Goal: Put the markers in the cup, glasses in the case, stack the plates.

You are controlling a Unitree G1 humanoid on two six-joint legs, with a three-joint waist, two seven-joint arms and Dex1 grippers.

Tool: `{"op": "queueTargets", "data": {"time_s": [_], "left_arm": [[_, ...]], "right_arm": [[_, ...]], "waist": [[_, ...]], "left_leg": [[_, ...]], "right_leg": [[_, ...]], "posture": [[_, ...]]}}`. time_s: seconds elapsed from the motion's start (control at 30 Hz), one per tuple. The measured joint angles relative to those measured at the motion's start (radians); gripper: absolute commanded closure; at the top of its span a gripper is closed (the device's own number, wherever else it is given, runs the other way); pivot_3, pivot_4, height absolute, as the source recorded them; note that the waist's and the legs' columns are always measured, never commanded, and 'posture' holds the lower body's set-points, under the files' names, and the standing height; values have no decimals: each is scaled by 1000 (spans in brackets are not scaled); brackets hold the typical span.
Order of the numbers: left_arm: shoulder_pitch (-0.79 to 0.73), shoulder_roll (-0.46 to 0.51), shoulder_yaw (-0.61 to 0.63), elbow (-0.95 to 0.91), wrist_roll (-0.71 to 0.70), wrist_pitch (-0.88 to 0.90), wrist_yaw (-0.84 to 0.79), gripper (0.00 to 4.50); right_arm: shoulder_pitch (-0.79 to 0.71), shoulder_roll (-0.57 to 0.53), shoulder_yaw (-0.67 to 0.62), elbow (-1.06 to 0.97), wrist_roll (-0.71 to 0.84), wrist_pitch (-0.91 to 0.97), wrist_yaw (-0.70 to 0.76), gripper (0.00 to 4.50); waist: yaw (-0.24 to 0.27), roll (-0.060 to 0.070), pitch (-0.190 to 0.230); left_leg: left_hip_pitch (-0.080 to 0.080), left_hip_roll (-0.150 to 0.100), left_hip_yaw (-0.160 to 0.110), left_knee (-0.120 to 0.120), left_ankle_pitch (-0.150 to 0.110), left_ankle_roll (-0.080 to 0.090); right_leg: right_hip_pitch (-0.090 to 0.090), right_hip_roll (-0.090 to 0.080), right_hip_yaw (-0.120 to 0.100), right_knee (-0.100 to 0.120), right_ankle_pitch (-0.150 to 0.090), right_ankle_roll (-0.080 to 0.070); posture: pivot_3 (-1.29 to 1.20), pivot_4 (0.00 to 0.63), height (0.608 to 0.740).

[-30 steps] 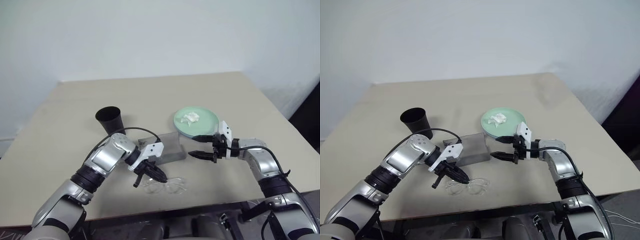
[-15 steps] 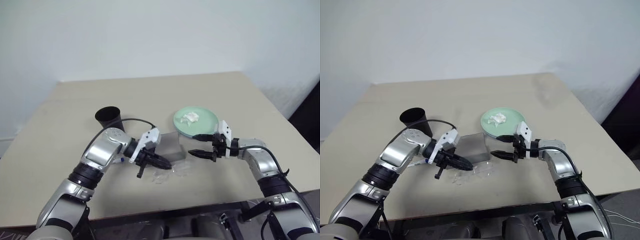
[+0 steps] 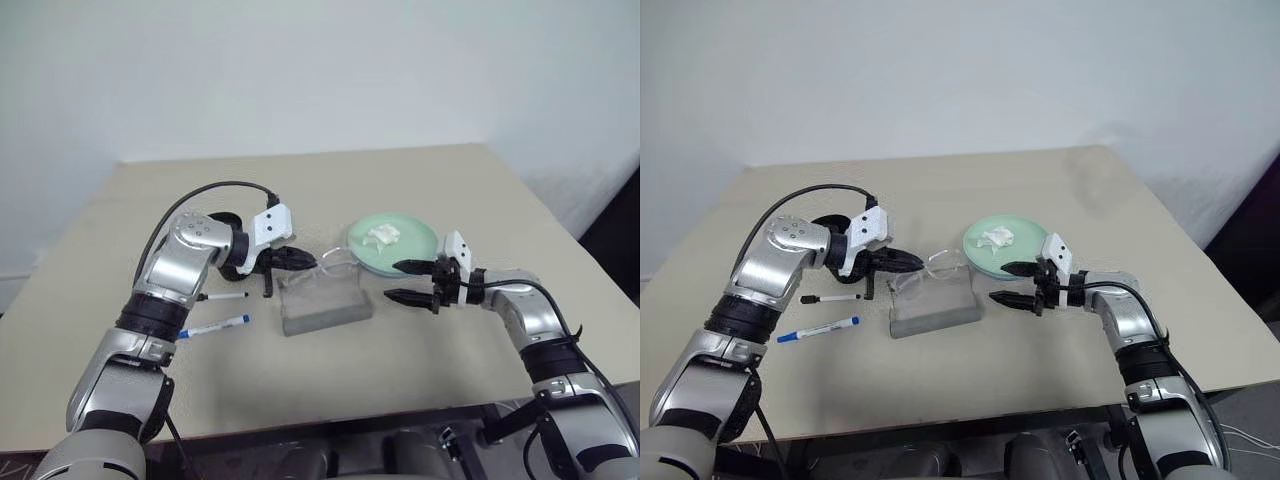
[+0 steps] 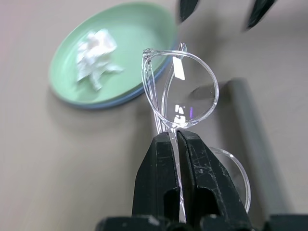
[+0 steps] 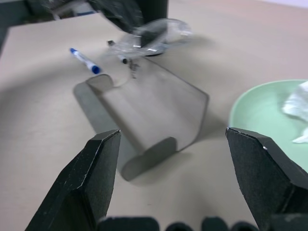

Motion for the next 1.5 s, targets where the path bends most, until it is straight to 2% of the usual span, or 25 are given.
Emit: {"op": "queueTargets", "data": {"time_s": [0.37, 0.6, 1.03, 1.5], "left_arm": [[-6, -79, -87, 53, 116, -135, -1, 4492], [-6, -81, -120, 48, 174, -143, -5, 4492], [36, -57, -133, -29, 202, -145, -20, 4492], [45, -66, -147, 11, 249, -154, -2, 4492]], "right_arm": [[7, -1, -10, -24, 1, 12, -6, 715], [20, -1, -10, -40, 1, 13, -17, 715], [19, 5, -10, -46, -1, 5, -27, 715], [17, 15, -6, -33, -4, -16, -32, 715]], "waist": [[-1, 0, 0], [0, 0, 0], [0, 0, 0], [0, 0, 0]], "left_leg": [[0, 0, 0, 0, 0, 0], [0, 0, 0, 1, 0, 0], [0, 0, 0, 1, 0, 0], [0, 0, 0, 1, 0, 0]], "right_leg": [[0, 0, 0, 0, 0, 1], [0, 0, 0, 0, 1, 1], [0, 0, 0, 0, 1, 1], [0, 0, 0, 1, 1, 1]], "posture": [[0, 0, 740], [0, 0, 740], [0, 0, 740], [0, 0, 740]]}}
